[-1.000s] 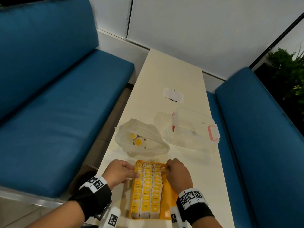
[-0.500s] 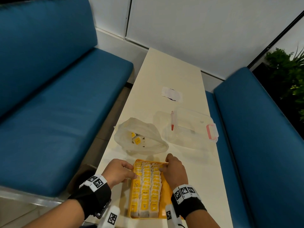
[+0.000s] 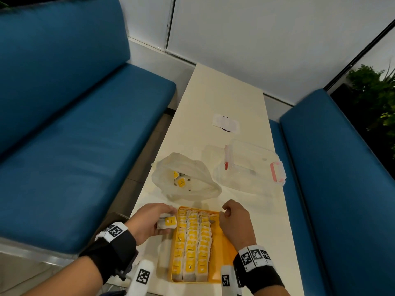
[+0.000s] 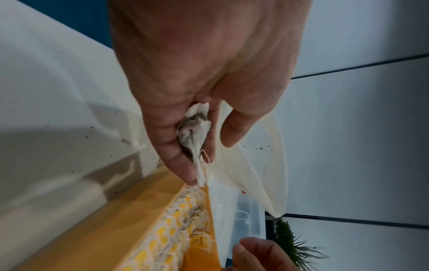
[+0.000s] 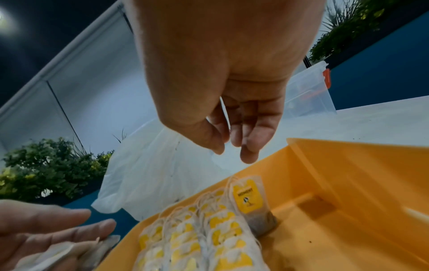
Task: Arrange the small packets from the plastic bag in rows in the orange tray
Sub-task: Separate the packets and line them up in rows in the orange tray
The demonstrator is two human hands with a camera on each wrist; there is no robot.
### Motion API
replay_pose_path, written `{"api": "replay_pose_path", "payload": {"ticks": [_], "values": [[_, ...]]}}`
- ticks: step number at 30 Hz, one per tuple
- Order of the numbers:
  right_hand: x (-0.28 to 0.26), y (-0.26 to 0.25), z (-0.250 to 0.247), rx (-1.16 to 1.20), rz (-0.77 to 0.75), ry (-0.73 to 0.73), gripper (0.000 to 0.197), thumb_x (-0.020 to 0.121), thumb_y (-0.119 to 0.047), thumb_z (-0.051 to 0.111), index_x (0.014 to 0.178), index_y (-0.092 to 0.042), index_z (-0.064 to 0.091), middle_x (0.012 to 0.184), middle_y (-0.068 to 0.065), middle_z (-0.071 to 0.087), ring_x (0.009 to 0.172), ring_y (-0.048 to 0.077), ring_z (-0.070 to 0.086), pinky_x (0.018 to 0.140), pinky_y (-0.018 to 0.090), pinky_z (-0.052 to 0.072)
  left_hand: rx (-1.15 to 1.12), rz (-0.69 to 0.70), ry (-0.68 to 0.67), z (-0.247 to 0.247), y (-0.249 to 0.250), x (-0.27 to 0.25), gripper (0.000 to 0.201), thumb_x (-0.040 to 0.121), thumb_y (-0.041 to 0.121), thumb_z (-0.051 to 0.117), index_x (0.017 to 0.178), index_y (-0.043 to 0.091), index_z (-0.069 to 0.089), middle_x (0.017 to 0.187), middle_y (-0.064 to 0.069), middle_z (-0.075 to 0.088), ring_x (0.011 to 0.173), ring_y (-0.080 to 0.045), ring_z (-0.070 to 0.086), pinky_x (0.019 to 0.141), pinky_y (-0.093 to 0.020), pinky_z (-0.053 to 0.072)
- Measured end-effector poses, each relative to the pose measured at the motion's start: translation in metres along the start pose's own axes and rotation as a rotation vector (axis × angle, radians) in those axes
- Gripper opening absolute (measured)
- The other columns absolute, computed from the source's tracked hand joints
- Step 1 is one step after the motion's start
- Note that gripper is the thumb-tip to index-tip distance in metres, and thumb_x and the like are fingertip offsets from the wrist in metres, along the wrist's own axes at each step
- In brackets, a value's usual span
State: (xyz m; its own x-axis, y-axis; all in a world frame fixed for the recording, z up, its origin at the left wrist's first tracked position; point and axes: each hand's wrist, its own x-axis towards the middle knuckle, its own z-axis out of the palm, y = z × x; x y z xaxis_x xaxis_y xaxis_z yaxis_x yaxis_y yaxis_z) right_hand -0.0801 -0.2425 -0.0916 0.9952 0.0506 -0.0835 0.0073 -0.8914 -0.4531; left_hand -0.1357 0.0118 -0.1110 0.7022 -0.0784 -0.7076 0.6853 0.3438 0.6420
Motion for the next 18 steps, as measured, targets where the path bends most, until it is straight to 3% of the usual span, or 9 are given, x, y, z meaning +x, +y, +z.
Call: {"api": "replay_pose_path", "payload": {"ticks": [2,6,8,11,13,16,18], "values": [[-0.003,0.0,-0.003,0.033,-0.013,0.02,0.015,0.086,-0.011,0.063,0.1,-0.018,0.063,0.091,-0.001,0.063,0.081,0.012,0.058,0.073,0.021,0.046,-0.063,-0.016,-0.004,0.0,0.002,0.001,0.024,0.096,0.018,0.064,0.111,0.003,0.075,0.11,-0.019,0.076,0.091,-0.03,0.075,0.07,-0.037,0.063],[-0.015,-0.013,-0.007,0.138,-0.181,0.002,0.021,0.086,-0.01,0.066,0.103,-0.022,0.064,0.095,-0.007,0.06,0.08,0.005,0.059,0.072,0.012,0.046,-0.135,-0.019,-0.07,0.004,0.006,-0.002,0.023,0.096,0.012,0.062,0.111,0.0,0.075,0.112,-0.023,0.074,0.103,-0.039,0.073,0.094,-0.052,0.058],[-0.024,-0.025,-0.005,0.15,-0.338,-0.072,0.023,0.085,-0.016,0.068,0.106,-0.024,0.065,0.099,-0.012,0.056,0.078,0.005,0.059,0.073,0.016,0.049,-0.15,-0.007,-0.075,0.007,0.008,-0.006,0.023,0.097,0.01,0.059,0.108,-0.002,0.076,0.114,-0.024,0.073,0.101,-0.041,0.073,0.091,-0.052,0.059],[-0.037,-0.043,0.001,0.104,-0.469,-0.215,0.03,0.085,-0.027,0.068,0.113,-0.032,0.061,0.102,-0.02,0.047,0.079,0.002,0.057,0.074,0.019,0.05,-0.165,0.006,-0.08,0.013,0.009,-0.01,0.026,0.098,0.004,0.052,0.109,-0.003,0.075,0.114,-0.024,0.072,0.097,-0.041,0.074,0.076,-0.044,0.064],[-0.042,-0.05,0.006,0.149,-0.413,-0.241,0.029,0.084,-0.031,0.069,0.112,-0.034,0.062,0.099,-0.019,0.05,0.078,0.005,0.059,0.074,0.02,0.051,-0.162,0.016,-0.093,0.016,0.008,-0.011,0.029,0.098,-0.001,0.048,0.112,-0.002,0.073,0.114,-0.024,0.073,0.098,-0.04,0.074,0.079,-0.045,0.063],[-0.043,-0.059,0.011,0.384,-0.087,-0.239,0.024,0.079,-0.042,0.074,0.098,-0.03,0.064,0.088,-0.007,0.064,0.07,0.01,0.064,0.066,0.027,0.055,-0.135,0.05,-0.104,0.019,0.006,-0.012,0.03,0.1,-0.002,0.046,0.112,0.001,0.074,0.114,-0.023,0.072,0.095,-0.034,0.073,0.091,-0.05,0.06],[-0.041,-0.062,0.011,0.528,0.085,-0.279,0.033,0.077,-0.049,0.076,0.093,-0.022,0.065,0.084,0.001,0.069,0.066,0.017,0.069,0.057,0.031,0.052,-0.101,0.083,-0.112,0.021,0.004,-0.013,0.032,0.103,-0.001,0.044,0.113,0.004,0.074,0.112,-0.02,0.072,0.094,-0.029,0.073,0.096,-0.051,0.057]]}}
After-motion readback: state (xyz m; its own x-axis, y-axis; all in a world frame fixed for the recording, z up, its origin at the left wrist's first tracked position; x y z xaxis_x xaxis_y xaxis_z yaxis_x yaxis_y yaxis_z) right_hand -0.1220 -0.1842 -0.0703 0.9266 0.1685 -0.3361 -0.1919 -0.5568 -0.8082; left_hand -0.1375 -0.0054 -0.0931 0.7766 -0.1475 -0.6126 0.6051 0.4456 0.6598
